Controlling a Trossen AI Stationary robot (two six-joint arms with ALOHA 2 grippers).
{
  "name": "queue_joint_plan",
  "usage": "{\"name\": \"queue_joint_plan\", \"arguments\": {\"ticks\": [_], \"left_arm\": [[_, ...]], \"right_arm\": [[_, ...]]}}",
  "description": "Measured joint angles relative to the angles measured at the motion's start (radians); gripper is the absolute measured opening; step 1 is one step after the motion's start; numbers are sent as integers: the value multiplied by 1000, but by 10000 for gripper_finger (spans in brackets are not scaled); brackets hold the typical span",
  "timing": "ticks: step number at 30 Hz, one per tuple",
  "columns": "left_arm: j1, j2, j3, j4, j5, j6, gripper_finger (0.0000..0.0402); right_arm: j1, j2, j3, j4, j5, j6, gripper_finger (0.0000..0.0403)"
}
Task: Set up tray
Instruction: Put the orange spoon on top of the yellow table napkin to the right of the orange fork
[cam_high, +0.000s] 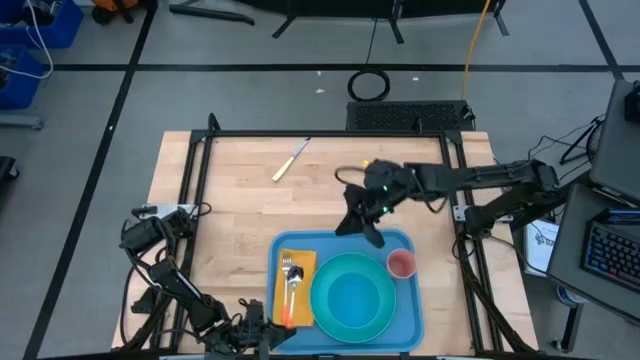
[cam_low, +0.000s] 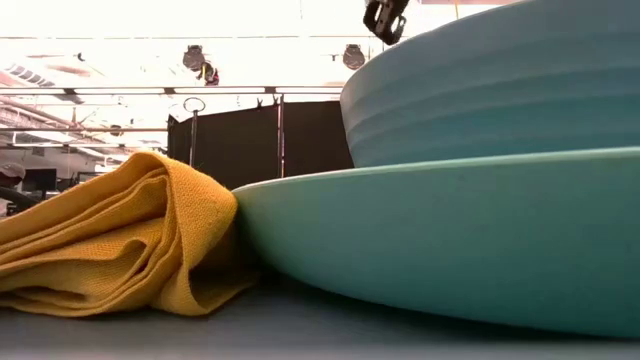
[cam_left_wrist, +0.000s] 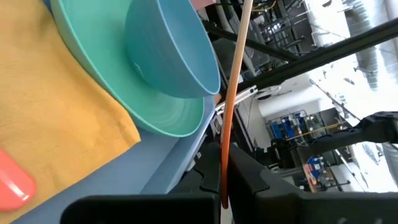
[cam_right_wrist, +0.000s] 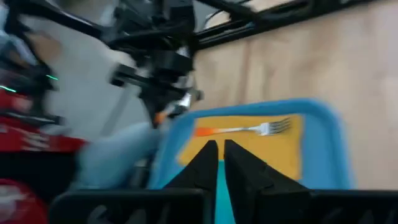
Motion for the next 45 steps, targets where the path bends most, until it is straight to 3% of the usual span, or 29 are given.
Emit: {"name": "queue_joint_plan", "arguments": {"ticks": [8, 15, 25, 31, 45], "left_arm": [[28, 0, 0, -2, 55, 39, 6], [32, 0, 0, -9, 84, 39, 6], [63, 0, 0, -3, 130, 48, 6], [83, 0, 0, -2, 156, 66, 6], [122, 0, 0, 0, 212, 82, 6]], "right_arm": [[-80, 89, 1, -10, -264, 102, 106], [-86, 172, 1, 108, -324, 141, 162], [-15, 246, 1, 167, -274, 36, 161], [20, 246, 1, 257, -273, 78, 161], [49, 246, 1, 259, -242, 70, 162]]}}
